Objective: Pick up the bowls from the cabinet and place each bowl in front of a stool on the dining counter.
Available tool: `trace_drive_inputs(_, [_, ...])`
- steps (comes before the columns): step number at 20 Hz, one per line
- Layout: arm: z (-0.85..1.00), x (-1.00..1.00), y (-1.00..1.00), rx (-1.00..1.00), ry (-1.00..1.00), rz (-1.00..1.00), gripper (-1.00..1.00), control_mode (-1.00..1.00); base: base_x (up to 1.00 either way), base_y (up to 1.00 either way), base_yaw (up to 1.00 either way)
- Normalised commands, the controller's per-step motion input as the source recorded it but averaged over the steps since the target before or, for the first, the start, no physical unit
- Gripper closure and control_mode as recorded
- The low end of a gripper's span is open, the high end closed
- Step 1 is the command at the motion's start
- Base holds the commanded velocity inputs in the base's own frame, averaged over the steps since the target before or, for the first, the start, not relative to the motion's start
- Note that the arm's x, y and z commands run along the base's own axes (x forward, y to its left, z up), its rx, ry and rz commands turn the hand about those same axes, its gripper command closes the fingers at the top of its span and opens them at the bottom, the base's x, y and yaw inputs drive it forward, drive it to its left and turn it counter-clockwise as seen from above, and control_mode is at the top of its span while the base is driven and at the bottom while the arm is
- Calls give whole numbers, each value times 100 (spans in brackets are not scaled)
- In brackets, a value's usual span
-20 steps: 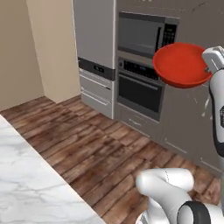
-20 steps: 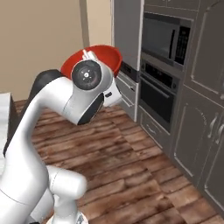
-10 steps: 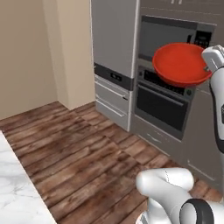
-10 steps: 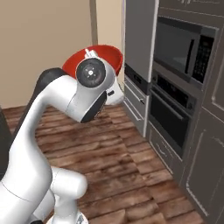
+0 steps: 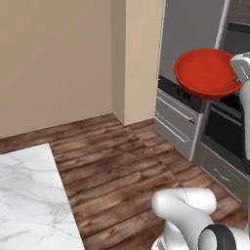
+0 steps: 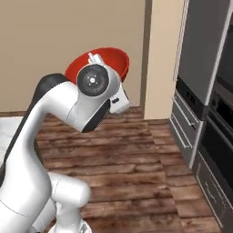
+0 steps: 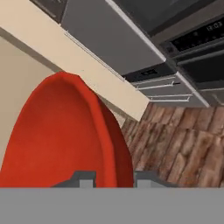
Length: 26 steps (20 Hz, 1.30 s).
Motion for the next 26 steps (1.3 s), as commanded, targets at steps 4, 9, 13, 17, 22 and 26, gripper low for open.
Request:
trace_drive_inputs(4, [0,0,0,0,0,0,100,100,100,0,71])
trace_drive_inputs(9, [0,0,0,0,0,0,100,100,100,-5,69])
trace_drive_inputs(13, [0,0,0,0,0,0,100,100,100,-1,64])
trace_drive_inputs(17, [0,0,0,0,0,0,100,100,100,-33,48])
trace_drive_inputs(22, [0,0,0,0,0,0,100,100,100,-61,40])
trace_drive_inputs(26, [0,0,0,0,0,0,100,100,100,-39,50])
